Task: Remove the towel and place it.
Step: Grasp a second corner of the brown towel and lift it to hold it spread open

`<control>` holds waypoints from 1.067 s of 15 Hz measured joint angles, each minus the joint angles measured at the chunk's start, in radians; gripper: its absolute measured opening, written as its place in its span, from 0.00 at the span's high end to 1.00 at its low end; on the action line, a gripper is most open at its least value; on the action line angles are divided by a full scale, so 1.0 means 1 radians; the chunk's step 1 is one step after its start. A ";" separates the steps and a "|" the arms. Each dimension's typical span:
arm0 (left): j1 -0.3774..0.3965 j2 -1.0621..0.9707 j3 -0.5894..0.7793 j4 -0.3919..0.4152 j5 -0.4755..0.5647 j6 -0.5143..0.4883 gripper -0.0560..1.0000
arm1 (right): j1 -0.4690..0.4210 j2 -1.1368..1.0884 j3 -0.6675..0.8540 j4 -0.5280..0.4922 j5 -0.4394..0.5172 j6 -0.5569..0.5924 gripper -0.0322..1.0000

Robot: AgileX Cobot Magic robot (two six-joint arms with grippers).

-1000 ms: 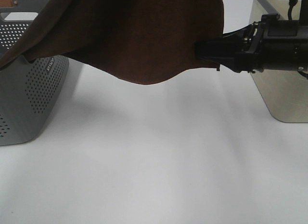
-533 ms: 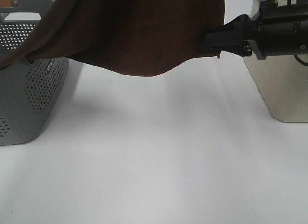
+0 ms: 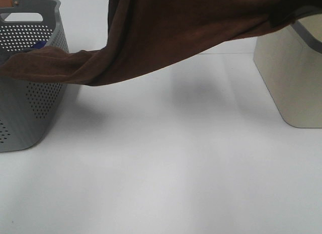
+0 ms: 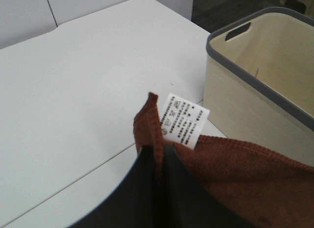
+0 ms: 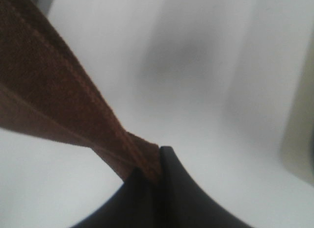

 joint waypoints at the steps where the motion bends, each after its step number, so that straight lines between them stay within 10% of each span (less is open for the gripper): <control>1: 0.003 0.018 0.004 0.009 -0.044 -0.029 0.93 | 0.000 0.000 -0.080 -0.084 0.025 0.057 0.97; 7: 0.003 -0.101 0.005 0.029 -0.419 -0.029 0.93 | 0.000 0.001 -0.516 -0.180 0.041 0.105 0.97; 16: 0.060 -0.040 0.004 0.109 -0.363 -0.005 0.93 | 0.001 0.142 -0.598 -0.171 0.033 0.079 0.97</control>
